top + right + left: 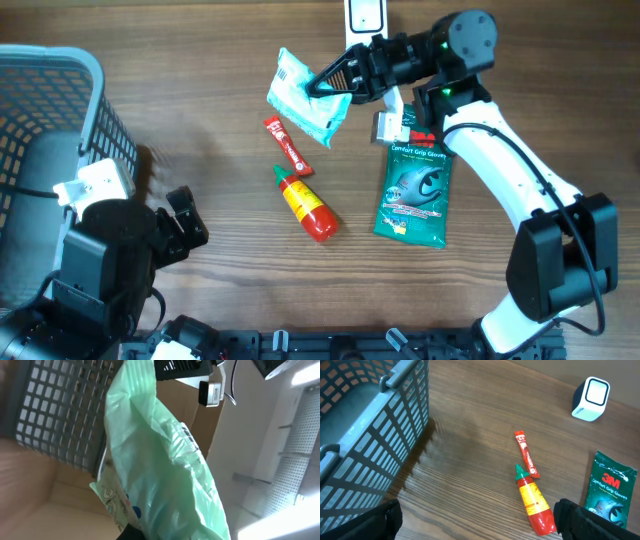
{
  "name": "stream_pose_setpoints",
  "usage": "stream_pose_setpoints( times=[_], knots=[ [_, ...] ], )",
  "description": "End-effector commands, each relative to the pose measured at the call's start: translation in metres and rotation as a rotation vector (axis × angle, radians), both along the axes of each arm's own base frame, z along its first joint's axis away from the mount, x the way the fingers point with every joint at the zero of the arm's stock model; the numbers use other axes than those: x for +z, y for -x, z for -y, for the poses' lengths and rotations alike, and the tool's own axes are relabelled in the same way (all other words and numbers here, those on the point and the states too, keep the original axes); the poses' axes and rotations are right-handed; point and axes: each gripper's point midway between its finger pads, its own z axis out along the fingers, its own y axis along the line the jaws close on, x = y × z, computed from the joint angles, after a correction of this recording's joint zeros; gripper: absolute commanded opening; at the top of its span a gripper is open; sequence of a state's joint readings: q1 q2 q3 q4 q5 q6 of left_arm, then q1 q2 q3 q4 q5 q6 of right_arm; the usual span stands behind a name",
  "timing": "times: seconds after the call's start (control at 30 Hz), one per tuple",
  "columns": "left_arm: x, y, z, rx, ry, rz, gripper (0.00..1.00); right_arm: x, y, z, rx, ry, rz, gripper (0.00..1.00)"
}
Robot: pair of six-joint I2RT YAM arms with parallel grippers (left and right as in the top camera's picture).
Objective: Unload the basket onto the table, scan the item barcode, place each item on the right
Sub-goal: 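Lift the wipes pack with the right gripper to the white scanner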
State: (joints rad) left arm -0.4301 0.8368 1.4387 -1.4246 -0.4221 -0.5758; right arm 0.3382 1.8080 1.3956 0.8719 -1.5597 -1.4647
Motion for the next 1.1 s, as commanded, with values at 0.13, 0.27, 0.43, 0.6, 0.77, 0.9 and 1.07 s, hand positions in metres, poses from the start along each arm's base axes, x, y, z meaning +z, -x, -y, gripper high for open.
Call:
stream_pose_setpoints(
  times=[0.13,0.27,0.43,0.6,0.77,0.9,1.07],
  knots=[
    [0.001,0.000,-0.001,0.011,0.004,0.007,1.00,-0.002,0.009,0.002,0.060,0.043,-0.042,0.04],
    [0.001,0.000,-0.001,0.011,0.004,0.007,1.00,0.007,-0.004,-0.001,-0.015,0.095,-0.309,0.04],
    [0.001,0.000,-0.001,0.011,0.004,0.007,1.00,0.014,-0.065,-0.005,-0.213,0.148,-1.449,0.04],
    [0.001,0.000,-0.001,0.011,0.004,0.007,1.00,-0.018,-0.147,0.016,-0.256,-0.230,-2.629,0.04],
    [0.001,0.000,-0.001,0.011,0.004,0.007,1.00,-0.120,-0.204,0.103,0.117,1.089,2.416,0.04],
    [0.001,0.000,-0.001,0.011,0.004,0.007,1.00,-0.131,-0.231,0.158,0.106,1.542,2.250,0.04],
    [0.001,0.000,-0.001,0.011,0.004,0.007,1.00,-0.176,-0.276,0.169,0.018,1.644,2.277,0.05]
  ],
)
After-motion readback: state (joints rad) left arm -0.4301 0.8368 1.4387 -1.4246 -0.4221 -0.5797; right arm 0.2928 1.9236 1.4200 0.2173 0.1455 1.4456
